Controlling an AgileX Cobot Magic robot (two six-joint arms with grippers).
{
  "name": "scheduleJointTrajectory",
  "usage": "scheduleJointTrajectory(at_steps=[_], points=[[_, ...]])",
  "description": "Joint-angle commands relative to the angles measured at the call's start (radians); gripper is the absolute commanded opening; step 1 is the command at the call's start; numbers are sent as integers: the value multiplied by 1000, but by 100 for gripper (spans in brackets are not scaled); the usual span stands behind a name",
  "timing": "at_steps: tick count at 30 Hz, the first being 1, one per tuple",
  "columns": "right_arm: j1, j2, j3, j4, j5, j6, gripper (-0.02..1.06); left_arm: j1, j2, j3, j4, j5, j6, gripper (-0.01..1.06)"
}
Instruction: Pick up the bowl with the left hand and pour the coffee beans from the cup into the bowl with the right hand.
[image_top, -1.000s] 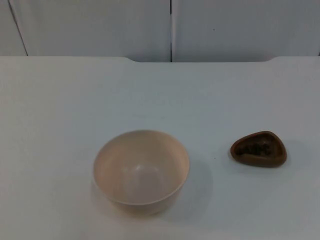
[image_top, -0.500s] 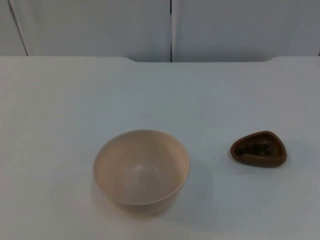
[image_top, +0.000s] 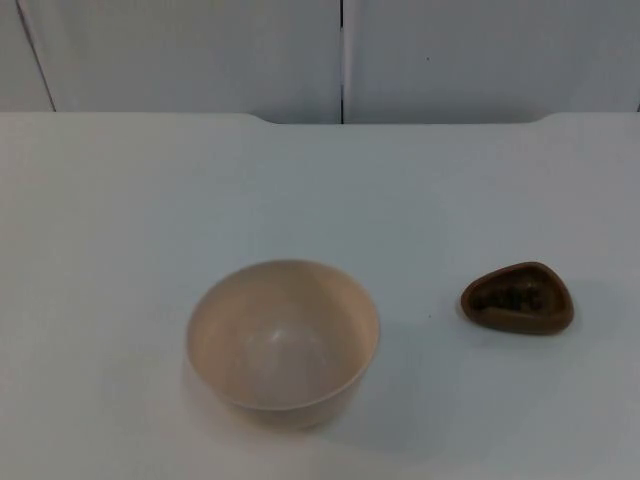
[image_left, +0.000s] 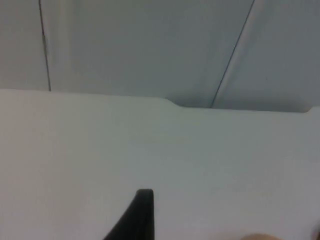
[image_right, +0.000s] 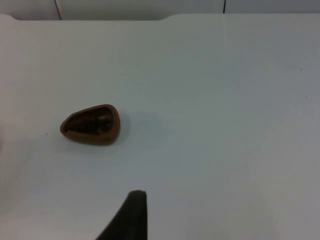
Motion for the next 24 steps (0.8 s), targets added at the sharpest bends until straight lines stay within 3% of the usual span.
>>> scheduleJointTrajectory(at_steps=[1, 5, 13, 24], points=[[-5, -4, 1, 0, -8, -4, 105, -1, 1, -8, -68, -76, 3, 99], [-5, -4, 1, 0, -8, -4, 105, -1, 1, -8, -166, -132, 3, 99], [-5, -4, 1, 0, -8, -4, 105, -1, 2, -2, -159, -123, 122, 99], [-5, -4, 1, 0, -8, -4, 105, -1, 146, -2, -221, -112, 171, 99]])
